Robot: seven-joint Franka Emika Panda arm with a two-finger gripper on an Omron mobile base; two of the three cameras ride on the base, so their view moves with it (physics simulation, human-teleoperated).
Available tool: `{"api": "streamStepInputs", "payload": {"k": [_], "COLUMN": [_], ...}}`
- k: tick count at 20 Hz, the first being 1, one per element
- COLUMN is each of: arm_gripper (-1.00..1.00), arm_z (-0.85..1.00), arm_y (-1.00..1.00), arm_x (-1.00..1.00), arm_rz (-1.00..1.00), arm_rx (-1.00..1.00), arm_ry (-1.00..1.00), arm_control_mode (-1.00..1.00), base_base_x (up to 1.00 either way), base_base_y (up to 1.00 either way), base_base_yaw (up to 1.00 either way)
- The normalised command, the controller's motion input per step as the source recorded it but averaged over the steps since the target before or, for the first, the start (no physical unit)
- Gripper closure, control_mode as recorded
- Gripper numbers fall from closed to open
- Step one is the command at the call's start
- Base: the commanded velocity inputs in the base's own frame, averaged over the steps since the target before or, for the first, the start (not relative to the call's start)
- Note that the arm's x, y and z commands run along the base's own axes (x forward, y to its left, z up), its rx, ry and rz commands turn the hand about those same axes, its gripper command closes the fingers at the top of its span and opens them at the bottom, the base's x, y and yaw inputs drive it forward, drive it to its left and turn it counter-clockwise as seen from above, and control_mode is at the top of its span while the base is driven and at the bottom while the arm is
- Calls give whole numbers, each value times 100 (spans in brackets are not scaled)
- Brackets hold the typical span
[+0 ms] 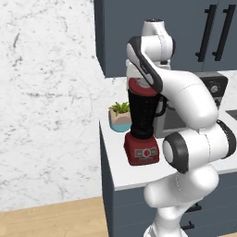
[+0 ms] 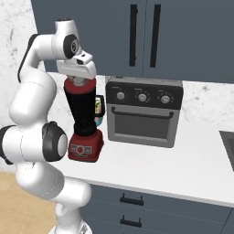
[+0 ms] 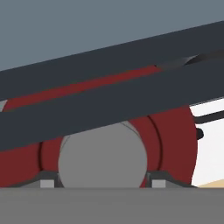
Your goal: Close the lid blender by securely placing the lid on top.
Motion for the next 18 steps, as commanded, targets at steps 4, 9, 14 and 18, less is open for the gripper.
{"api": "streamStepInputs", "payload": {"k": [4, 9, 14, 18], "arm_gripper": [100, 100, 100, 100], "arm_z": [-35, -4, 0, 0], "arm_y": [0, 3, 9, 11], "arm_x": [0, 0, 5, 24], "arm_rz": [2, 0, 0, 0], "arm_rx": [0, 0, 0, 0], "arm_ry": [0, 0, 1, 19], "arm_control_mode": [-100, -100, -100, -100], "base_base_x": [0, 0, 0, 0], "base_base_y": [0, 0, 0, 0], "base_base_yaw": [0, 0, 0, 0]}}
